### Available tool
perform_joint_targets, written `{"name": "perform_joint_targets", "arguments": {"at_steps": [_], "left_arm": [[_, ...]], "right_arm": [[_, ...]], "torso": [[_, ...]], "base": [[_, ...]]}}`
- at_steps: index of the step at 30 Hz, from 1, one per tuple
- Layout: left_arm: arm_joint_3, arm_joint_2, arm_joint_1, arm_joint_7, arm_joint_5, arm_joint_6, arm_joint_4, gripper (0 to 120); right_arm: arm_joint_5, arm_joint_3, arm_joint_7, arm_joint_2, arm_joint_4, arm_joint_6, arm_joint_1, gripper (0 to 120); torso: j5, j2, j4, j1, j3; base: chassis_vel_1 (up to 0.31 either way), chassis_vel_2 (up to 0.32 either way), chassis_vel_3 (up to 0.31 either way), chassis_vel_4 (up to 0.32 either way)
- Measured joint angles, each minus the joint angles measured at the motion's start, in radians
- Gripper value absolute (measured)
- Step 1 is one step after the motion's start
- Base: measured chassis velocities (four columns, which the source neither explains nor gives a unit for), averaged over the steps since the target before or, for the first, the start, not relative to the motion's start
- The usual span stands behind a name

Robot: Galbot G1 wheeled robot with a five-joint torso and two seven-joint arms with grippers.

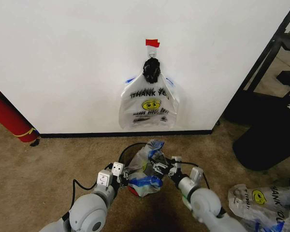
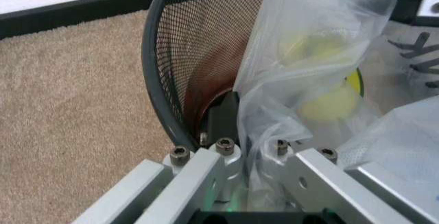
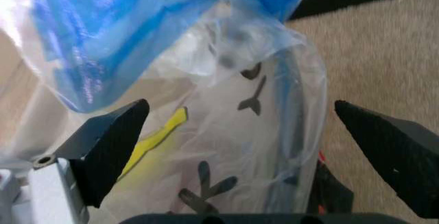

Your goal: Pick up the garbage bag from the wall and place it over the trash bin.

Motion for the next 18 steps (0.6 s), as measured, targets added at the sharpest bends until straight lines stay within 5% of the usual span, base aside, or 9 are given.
{"name": "perform_joint_targets", "arguments": {"at_steps": [7,18], "left_arm": [[0.003,-0.006,0.001,0.001,0.017,-0.004,0.002,0],[-0.002,-0.01,0.04,0.01,0.066,-0.034,-0.002,0]], "right_arm": [[0.06,0.014,0.043,0.003,-0.026,-0.157,0.067,81],[0.037,-0.004,0.084,0.023,-0.055,-0.199,0.102,46]], "torso": [[0.0001,0.0,0.0,0.0,0.0],[-0.0003,0.0,-0.0004,0.0,0.0]], "base": [[0.0,0.0,0.0,0.0],[0.0,0.0,0.0,0.0]]}}
